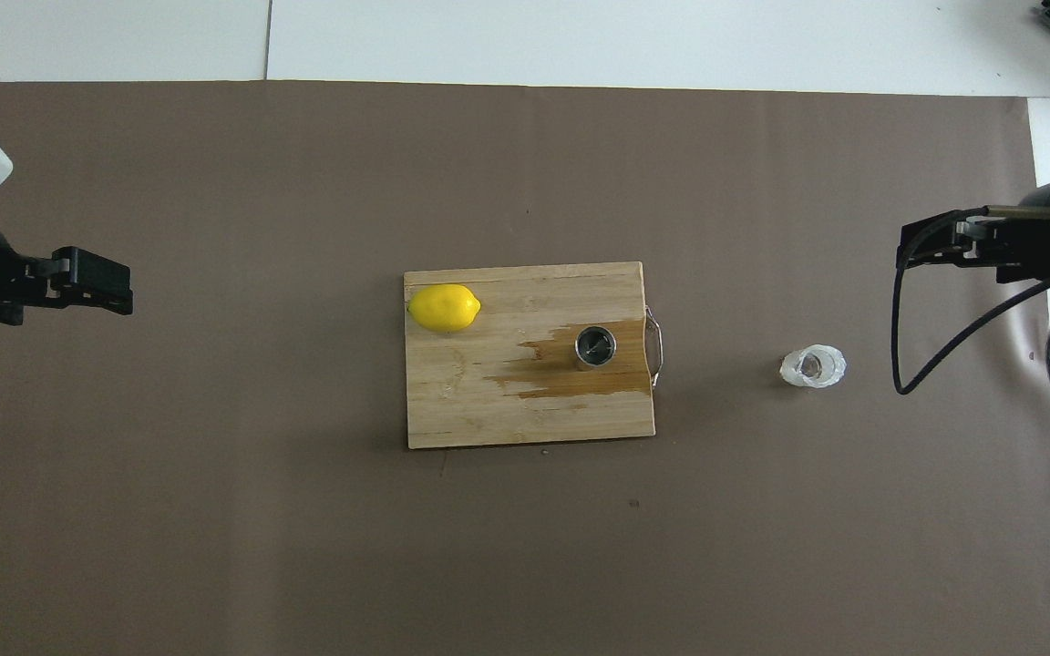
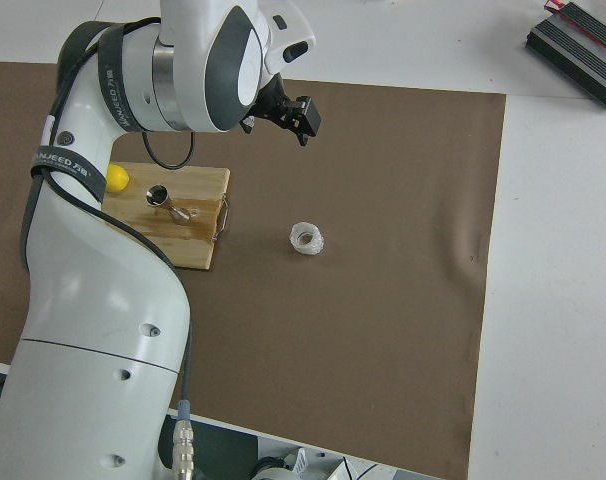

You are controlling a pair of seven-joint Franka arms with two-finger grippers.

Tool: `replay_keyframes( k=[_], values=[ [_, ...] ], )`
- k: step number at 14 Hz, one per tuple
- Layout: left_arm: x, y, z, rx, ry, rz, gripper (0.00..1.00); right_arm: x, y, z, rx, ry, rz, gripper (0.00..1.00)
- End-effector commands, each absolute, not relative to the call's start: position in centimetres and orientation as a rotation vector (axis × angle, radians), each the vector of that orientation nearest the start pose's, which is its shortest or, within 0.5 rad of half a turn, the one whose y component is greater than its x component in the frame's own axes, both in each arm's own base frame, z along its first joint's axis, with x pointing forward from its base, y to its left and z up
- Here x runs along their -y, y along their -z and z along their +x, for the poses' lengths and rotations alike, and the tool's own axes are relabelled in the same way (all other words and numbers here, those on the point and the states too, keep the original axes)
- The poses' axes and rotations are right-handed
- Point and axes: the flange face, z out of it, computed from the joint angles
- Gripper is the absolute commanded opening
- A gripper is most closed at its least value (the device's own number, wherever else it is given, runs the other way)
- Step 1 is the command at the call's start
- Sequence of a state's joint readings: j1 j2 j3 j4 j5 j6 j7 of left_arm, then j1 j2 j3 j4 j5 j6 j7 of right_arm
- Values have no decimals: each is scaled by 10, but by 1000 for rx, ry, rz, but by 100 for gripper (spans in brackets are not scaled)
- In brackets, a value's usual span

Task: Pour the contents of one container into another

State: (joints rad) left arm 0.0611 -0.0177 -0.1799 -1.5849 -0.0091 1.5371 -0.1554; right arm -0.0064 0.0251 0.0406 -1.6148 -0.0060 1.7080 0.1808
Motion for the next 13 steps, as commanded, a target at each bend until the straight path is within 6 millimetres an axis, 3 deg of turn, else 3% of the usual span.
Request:
replay_keyframes(
  k=[1,13],
  values=[
    [64,-626,531,68,-56,-3144,100,-15,-603,566,-144,92,-3157,100],
    [64,-626,531,68,-56,-3144,100,-25,-602,556,-110,3,-3160,100]
  ],
)
